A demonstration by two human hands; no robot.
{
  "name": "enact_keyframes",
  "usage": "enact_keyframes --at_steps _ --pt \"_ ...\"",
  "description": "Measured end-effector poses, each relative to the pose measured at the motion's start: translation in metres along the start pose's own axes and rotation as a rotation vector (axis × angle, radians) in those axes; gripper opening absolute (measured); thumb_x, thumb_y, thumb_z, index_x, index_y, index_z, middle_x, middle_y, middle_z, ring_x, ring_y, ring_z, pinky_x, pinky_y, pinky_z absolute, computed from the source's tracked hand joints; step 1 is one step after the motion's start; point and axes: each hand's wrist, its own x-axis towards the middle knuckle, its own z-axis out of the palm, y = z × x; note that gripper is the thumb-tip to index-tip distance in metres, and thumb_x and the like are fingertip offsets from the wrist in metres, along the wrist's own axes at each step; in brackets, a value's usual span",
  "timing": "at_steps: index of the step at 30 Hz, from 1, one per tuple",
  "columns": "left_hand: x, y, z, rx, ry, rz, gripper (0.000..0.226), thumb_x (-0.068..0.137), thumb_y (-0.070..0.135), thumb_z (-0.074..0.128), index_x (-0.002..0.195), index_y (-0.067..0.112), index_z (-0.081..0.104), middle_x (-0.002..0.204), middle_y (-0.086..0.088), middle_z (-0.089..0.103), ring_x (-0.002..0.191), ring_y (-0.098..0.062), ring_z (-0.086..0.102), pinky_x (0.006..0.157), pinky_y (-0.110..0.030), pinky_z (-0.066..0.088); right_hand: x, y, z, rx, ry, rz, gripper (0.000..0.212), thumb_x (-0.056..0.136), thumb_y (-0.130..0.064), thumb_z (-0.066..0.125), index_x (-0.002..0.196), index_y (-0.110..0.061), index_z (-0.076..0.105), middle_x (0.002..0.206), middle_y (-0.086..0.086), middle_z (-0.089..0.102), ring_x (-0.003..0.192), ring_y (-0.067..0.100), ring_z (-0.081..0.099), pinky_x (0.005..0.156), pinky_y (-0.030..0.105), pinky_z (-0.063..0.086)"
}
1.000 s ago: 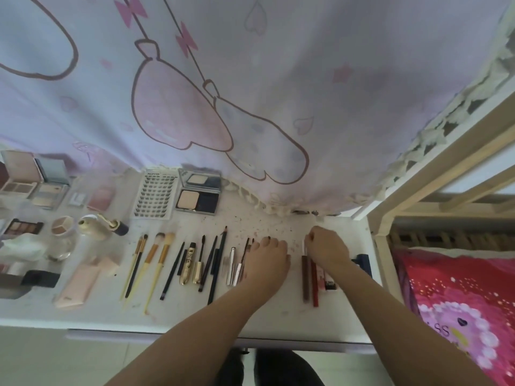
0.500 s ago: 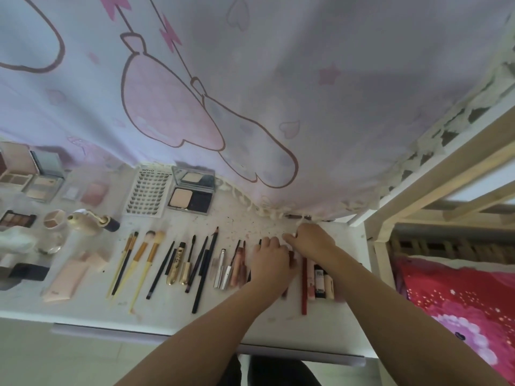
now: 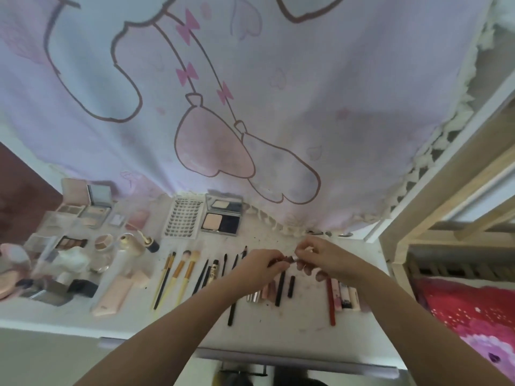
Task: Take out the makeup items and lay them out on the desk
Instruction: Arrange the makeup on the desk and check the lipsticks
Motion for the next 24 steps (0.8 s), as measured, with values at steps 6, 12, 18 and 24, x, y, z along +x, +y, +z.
enact_keyframes --at_steps 6,12,18,24 --pt "-0.012 0.002 -0.006 0.188 0.028 0.113 0.022 0.095 0.038 0.048 0.098 0.023 0.064 0.07 0.013 0.053 0.059 -0.001 0.046 0.053 -0.02 0.033 -0.013 -0.001 0.006 -0.055 0.043 0.054 0.024 0.095 -0.033 0.052 0.087 -0.012 0.057 0.062 -0.002 0.051 0.048 0.006 0.042 0.044 0.017 0.031" --pt "-0.016 0.001 -0.01 0.187 0.075 0.138 0.021 0.094 0.039 0.05 0.097 0.025 0.064 0.066 0.015 0.05 0.059 0.001 0.045 0.053 -0.018 0.031 -0.021 0.0 0.011 0.028 0.04 0.073 0.035 0.094 -0.043 0.05 0.094 -0.01 0.063 0.059 -0.004 0.058 0.048 0.007 0.048 0.043 0.017 0.035" --pt "-0.016 0.001 -0.009 0.152 0.086 0.121 0.021 0.092 0.04 0.051 0.094 0.025 0.065 0.066 0.012 0.053 0.057 0.0 0.046 0.052 -0.019 0.032 -0.022 0.002 0.009 0.119 0.007 0.011 0.014 0.088 -0.03 0.062 0.093 -0.017 0.062 0.064 -0.007 0.062 0.055 0.005 0.054 0.046 0.018 0.04" --pt "-0.012 0.004 -0.01 0.194 0.066 0.13 0.024 0.093 0.042 0.049 0.1 0.025 0.065 0.072 0.011 0.054 0.065 -0.006 0.049 0.058 -0.023 0.04 -0.017 0.003 0.006 0.098 0.03 0.051 0.021 0.095 -0.029 0.052 0.088 -0.012 0.059 0.062 -0.003 0.054 0.048 0.005 0.045 0.044 0.018 0.035"
